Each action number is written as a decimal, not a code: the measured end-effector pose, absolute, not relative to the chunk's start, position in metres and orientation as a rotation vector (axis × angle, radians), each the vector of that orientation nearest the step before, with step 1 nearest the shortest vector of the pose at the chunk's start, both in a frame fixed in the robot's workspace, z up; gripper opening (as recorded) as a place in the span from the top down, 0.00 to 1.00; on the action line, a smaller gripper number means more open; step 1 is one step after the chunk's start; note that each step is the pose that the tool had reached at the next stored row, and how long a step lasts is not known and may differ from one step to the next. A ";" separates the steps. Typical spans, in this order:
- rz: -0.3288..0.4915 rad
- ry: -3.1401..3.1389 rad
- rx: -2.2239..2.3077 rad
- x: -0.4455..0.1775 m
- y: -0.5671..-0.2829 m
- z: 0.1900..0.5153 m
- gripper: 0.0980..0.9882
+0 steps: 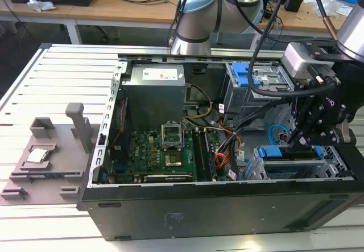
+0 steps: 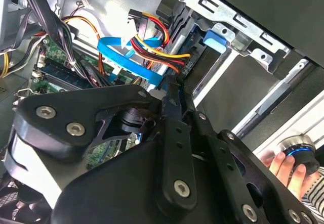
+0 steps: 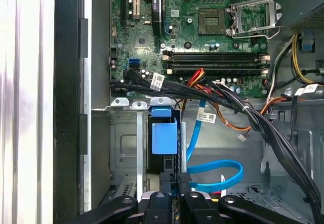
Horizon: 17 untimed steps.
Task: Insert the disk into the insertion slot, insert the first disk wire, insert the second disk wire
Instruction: 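Insert the second disk wire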
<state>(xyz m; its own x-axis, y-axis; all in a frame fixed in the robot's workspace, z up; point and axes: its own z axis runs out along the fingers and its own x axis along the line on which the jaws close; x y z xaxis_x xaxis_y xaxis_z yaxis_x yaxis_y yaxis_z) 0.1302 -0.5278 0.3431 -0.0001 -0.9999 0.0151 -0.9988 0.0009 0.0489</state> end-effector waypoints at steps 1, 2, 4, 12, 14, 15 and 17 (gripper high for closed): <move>-0.037 -2.190 2.189 0.130 -0.528 0.343 0.93; -0.037 -2.190 2.189 0.130 -0.528 0.342 0.93; -0.038 -2.190 2.189 0.130 -0.528 0.341 0.93; -0.041 -2.191 2.190 0.130 -0.528 0.338 0.93; -0.041 -2.191 2.190 0.130 -0.528 0.337 0.93; -0.041 -2.191 2.190 0.130 -0.528 0.337 0.93; -0.041 -2.191 2.191 0.130 -0.528 0.337 0.85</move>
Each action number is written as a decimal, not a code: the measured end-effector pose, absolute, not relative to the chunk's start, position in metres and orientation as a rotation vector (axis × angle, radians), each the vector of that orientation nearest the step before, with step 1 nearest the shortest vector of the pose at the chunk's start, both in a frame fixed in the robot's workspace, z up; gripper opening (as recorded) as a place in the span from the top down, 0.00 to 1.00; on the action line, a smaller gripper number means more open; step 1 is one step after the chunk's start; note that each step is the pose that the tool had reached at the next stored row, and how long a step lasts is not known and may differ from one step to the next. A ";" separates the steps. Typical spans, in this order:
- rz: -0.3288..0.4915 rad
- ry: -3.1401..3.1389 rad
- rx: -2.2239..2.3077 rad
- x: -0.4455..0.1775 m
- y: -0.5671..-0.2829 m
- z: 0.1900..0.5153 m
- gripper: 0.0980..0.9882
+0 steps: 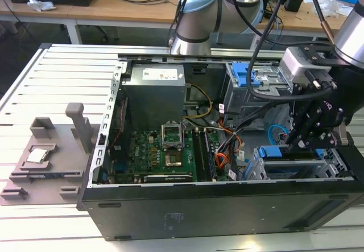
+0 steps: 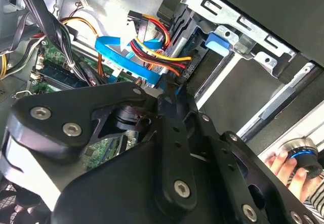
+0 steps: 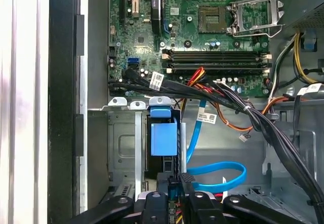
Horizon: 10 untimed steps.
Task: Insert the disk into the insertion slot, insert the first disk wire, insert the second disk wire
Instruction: 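Insert the second disk wire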
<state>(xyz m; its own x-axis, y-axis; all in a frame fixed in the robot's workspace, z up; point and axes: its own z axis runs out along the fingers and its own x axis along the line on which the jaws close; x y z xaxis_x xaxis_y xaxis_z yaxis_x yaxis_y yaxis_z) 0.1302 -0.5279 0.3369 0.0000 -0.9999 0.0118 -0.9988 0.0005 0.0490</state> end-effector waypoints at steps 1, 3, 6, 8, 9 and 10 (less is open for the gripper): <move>-0.040 -2.191 2.190 0.130 -0.528 0.339 0.85; -0.040 -2.191 2.190 0.130 -0.528 0.351 0.85; -0.040 -2.191 2.190 0.130 -0.527 0.360 0.85; -0.040 -2.191 2.190 0.130 -0.526 0.368 0.93; -0.040 -2.191 2.190 0.130 -0.526 0.377 0.99; -0.040 -2.191 2.190 0.130 -0.526 0.381 0.99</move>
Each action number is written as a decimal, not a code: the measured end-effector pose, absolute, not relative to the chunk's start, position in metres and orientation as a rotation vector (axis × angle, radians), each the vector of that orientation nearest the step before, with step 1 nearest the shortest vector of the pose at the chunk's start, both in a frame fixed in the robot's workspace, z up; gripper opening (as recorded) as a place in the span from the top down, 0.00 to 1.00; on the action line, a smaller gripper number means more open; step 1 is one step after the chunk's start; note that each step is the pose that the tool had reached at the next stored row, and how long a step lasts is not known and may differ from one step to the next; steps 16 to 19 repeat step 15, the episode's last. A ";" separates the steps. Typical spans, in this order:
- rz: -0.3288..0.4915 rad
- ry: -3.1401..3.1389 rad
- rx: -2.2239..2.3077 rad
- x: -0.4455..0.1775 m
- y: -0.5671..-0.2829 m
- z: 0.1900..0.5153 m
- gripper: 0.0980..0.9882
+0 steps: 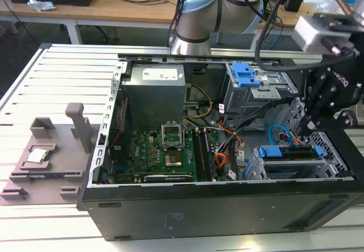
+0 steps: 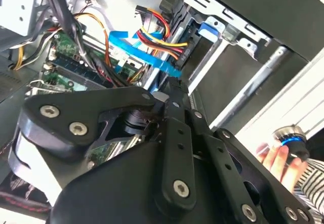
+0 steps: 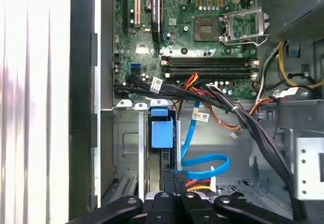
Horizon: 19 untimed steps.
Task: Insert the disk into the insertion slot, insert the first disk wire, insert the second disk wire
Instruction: 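Insert the second disk wire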
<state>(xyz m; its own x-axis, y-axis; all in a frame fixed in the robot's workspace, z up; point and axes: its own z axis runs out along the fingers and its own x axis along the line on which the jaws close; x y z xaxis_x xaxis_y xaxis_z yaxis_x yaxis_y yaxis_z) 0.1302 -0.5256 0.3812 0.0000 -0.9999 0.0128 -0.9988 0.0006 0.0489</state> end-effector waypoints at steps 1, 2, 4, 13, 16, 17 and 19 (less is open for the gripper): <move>-0.040 -2.191 2.190 0.130 -0.526 0.385 0.99; -0.040 -2.191 2.190 0.130 -0.526 0.388 0.99; -0.040 -2.191 2.190 0.130 -0.526 0.392 0.99; -0.040 -2.191 2.190 0.130 -0.526 0.395 0.99; -0.040 -2.191 2.190 0.130 -0.526 0.395 0.99; -0.040 -2.191 2.190 0.130 -0.526 0.395 0.99; -0.040 -2.191 2.190 0.130 -0.526 0.395 0.99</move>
